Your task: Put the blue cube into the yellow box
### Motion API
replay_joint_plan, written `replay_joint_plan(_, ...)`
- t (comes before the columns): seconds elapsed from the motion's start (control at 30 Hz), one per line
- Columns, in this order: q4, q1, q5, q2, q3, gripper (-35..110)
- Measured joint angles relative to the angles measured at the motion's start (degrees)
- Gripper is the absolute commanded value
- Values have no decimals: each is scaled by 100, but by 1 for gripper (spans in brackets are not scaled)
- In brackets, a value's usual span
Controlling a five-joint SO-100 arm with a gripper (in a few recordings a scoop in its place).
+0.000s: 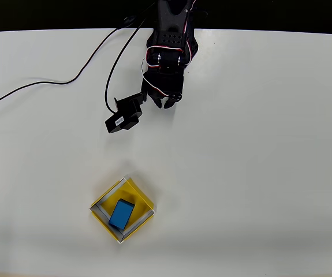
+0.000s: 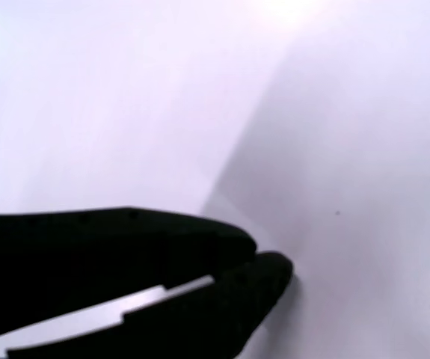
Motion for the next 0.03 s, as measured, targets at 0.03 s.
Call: replay_joint_plan(0.03, 0, 0, 0, 0, 0, 0)
